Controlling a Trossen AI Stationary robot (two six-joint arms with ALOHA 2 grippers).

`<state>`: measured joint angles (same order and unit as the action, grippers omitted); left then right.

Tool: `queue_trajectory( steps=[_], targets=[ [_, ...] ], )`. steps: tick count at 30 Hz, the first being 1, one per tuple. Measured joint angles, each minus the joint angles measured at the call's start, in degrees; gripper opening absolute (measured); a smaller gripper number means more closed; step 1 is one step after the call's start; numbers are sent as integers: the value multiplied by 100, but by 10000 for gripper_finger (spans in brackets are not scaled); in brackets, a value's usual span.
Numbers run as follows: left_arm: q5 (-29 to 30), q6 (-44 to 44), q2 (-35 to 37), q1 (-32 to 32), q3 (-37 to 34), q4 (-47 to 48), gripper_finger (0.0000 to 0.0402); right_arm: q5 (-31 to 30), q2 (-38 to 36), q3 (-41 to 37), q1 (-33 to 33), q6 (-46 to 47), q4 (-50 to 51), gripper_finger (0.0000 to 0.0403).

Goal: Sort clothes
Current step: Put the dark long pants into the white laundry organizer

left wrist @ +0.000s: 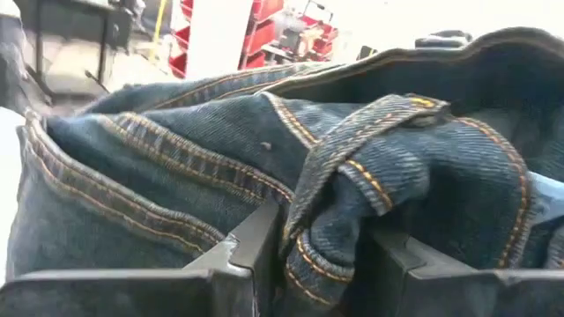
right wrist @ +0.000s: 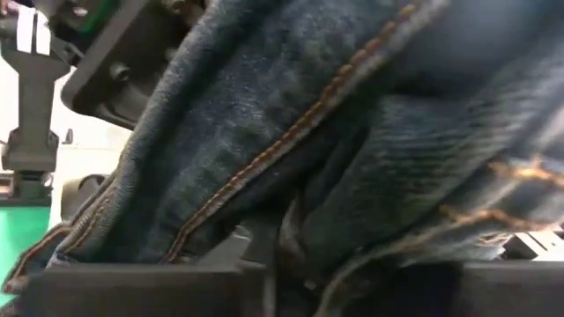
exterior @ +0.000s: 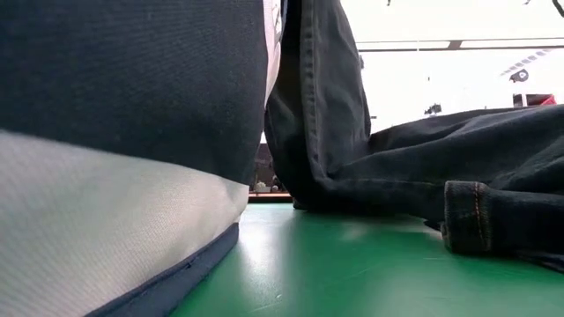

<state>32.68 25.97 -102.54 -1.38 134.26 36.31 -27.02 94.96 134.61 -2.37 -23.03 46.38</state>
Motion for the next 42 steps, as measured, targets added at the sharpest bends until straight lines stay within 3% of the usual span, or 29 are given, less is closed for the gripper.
queue_trajectory(
  steps=[2,5,8,10,13,16,20,22,27,32,37,42],
  targets=[
    [11,-269,0,8,0,-37,100,58,-11,0,0,2,69,40],
    [5,-506,-2,14,0,-36,100,39,-2,2,0,128,176,36],
    [62,-736,-25,14,-2,9,95,77,-2,9,-1,345,372,66],
    [398,-894,-68,31,-3,126,85,253,-2,9,-10,650,602,97],
    [601,-1626,-161,47,-6,246,63,548,0,4,-43,1071,935,144],
    [396,-1954,-261,45,-7,-63,37,736,-19,7,-46,1277,1037,184],
    [-230,-1744,-282,6,-4,-591,8,1028,-116,7,-47,1258,747,219],
    [-446,-1697,-252,-1,6,-914,9,1123,-152,14,-35,1208,472,233],
    [-1676,-1984,-140,-2,24,-1422,22,1532,-250,17,-22,1044,524,271],
    [-1607,-2042,68,-6,61,-1636,24,2706,-351,17,-28,1491,-64,297],
    [-2208,-2020,57,-56,59,-1993,24,3141,-389,4,-27,1563,-232,309],
    [-2366,-1652,-33,-53,63,-2115,25,3436,-222,11,-25,1329,-503,315]
  ],
)
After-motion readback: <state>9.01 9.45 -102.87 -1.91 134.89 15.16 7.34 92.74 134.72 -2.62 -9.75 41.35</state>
